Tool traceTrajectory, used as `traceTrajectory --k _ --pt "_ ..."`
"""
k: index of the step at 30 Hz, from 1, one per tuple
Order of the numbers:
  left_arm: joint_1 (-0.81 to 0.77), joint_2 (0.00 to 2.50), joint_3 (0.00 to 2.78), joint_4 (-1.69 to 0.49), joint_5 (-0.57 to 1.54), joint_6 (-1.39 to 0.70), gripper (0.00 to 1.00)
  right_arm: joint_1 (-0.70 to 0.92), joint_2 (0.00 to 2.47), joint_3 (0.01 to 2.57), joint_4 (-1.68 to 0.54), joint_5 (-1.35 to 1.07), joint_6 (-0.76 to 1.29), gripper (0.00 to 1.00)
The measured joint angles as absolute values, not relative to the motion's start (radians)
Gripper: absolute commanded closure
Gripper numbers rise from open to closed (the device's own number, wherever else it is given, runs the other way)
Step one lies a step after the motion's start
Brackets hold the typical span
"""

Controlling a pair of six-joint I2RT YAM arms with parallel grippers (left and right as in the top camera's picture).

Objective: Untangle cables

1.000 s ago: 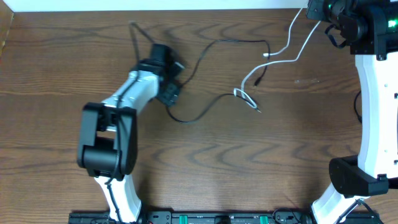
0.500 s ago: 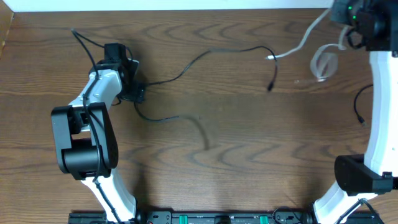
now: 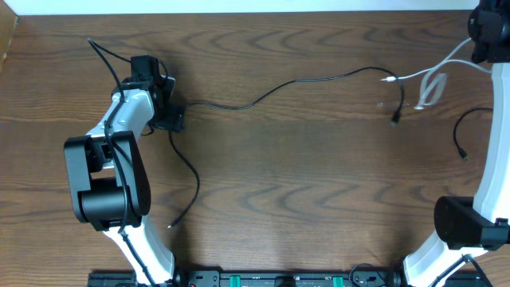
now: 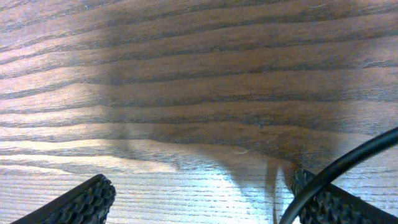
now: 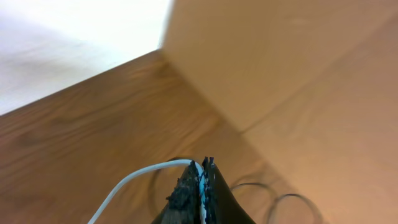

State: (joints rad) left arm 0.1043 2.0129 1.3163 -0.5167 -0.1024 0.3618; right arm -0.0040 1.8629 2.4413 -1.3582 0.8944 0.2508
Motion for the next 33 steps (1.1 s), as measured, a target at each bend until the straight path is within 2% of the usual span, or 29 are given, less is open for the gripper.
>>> traceTrajectory --k 5,13,24,33 --pt "0.111 2.013 1.316 -0.516 -0.084 0.362 0.07 -0.01 1.863 2.441 -1.362 0.991 0.24 0.99" --pt "0.111 2.013 1.316 -0.516 -0.081 0.362 0.07 -0.022 1.917 2.442 -1.45 0.858 0.234 0.99" --pt "0.119 2.013 1.316 -0.513 -0.046 0.362 0.07 -0.111 1.996 2.439 -1.285 0.786 0.229 0.99" --pt "0.117 2.013 1.314 -0.512 -0.025 0.362 0.07 -0.225 1.996 2.439 -1.269 0.724 0.218 0.99"
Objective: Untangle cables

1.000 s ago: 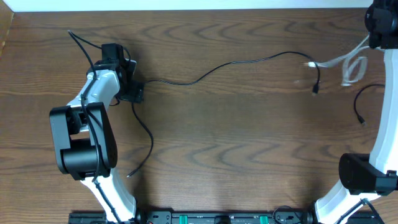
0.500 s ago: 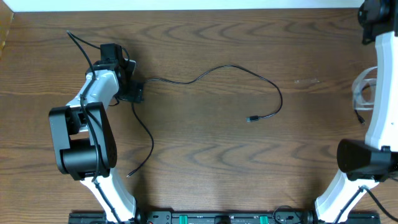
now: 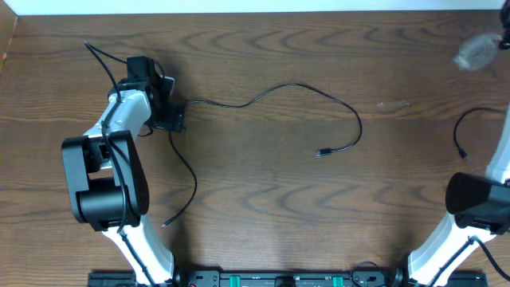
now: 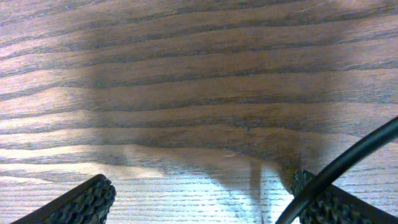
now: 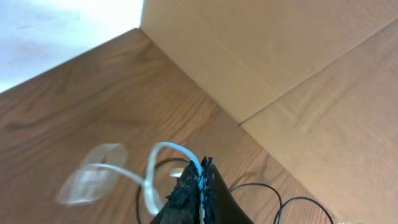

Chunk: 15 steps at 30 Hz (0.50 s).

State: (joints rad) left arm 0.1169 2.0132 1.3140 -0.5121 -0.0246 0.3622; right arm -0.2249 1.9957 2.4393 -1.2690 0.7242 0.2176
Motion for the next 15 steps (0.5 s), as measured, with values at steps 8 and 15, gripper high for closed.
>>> traceTrajectory --k 8,15 --pt "0.109 2.013 1.314 -0.512 -0.025 0.362 0.07 -0.299 1.996 2.439 -1.299 0.601 0.206 0.99" --pt "0.104 2.013 1.313 -0.511 -0.025 0.362 0.07 -0.36 2.06 2.439 -1.325 0.553 0.205 0.9"
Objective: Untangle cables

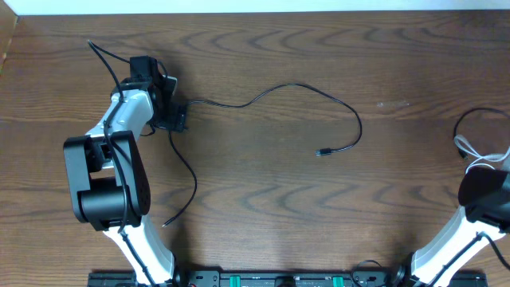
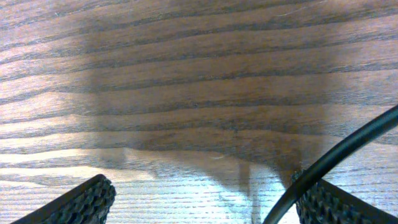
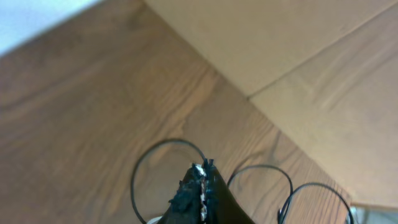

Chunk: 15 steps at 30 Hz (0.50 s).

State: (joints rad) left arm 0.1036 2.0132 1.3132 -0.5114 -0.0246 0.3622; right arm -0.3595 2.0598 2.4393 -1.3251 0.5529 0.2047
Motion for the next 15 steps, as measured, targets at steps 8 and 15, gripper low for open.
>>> traceTrajectory --k 8,15 --pt "0.103 2.013 1.313 -0.511 -0.025 0.362 0.07 -0.367 2.119 2.439 -1.354 0.502 0.202 0.77" --pt "0.103 2.013 1.313 -0.511 -0.014 0.362 0.08 -0.367 2.103 2.439 -1.343 0.253 0.185 0.63"
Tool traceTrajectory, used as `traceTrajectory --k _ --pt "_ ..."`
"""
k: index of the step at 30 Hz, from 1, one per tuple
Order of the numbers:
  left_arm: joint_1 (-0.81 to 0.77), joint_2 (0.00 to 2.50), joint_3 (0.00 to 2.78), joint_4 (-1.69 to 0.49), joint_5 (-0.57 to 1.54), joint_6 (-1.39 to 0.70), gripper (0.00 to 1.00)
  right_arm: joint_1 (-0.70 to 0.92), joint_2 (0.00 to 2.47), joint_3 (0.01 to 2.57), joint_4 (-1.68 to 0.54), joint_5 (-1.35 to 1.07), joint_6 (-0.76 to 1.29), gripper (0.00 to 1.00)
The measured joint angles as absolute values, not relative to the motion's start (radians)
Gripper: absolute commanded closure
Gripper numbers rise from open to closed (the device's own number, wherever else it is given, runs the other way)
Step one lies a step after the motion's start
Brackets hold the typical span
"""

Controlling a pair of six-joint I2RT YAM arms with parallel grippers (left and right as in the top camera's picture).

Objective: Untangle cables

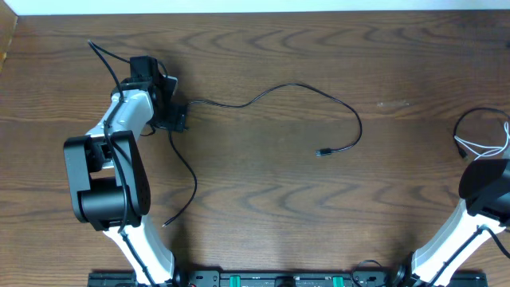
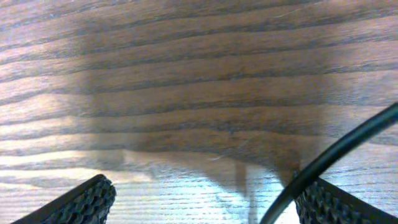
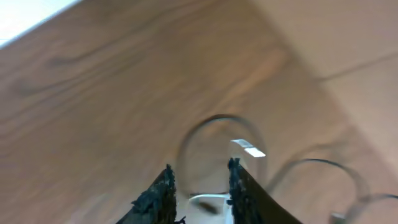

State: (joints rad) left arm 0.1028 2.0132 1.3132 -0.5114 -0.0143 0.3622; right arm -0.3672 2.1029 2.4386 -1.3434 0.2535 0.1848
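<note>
A long black cable (image 1: 299, 86) curves across the table from my left gripper (image 1: 169, 112) to its plug (image 1: 320, 151). A second black strand (image 1: 194, 179) runs down from that gripper. In the left wrist view the gripper (image 2: 202, 205) is open, and the black cable (image 2: 339, 158) crosses in front of its right finger (image 2: 329, 202). The white cable (image 1: 488, 148) lies at the right edge beside a black loop (image 1: 470, 119). My right gripper (image 3: 199, 186) is open over it, a piece of white cable (image 3: 208, 199) showing between the fingers, blurred.
Another thin black lead (image 1: 102, 56) runs to the far left corner behind the left arm. The right arm's base (image 1: 488, 187) sits at the right edge. A light panel (image 3: 348, 37) borders the table on the right.
My right gripper was shut on the white cable and is now open, with the white cable resting at the right edge. The left gripper and the black cables have not moved.
First my right gripper held the white cable at the far right corner, its tail lying across the long black cable's end. Then the white cable was up and clear, and the black end lay nearer mid-table. Then it was at the right edge, now let go.
</note>
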Motion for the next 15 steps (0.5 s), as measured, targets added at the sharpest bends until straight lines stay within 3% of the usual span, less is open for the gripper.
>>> traceTrajectory --k 4,7,10,15 --pt "0.101 2.014 1.311 -0.511 0.035 0.362 0.08 -0.359 2.103 2.439 -1.358 0.062 0.16 0.26" --pt "0.101 2.019 1.309 -0.509 0.081 0.362 0.09 -0.327 2.103 2.439 -1.367 -0.057 0.132 0.12" --pt "0.098 2.023 1.309 -0.509 0.124 0.362 0.09 -0.276 2.103 2.439 -1.373 -0.114 0.102 0.02" --pt "0.065 2.024 1.306 -0.509 0.145 0.363 0.18 -0.157 2.107 2.439 -1.394 -0.16 0.07 0.01"
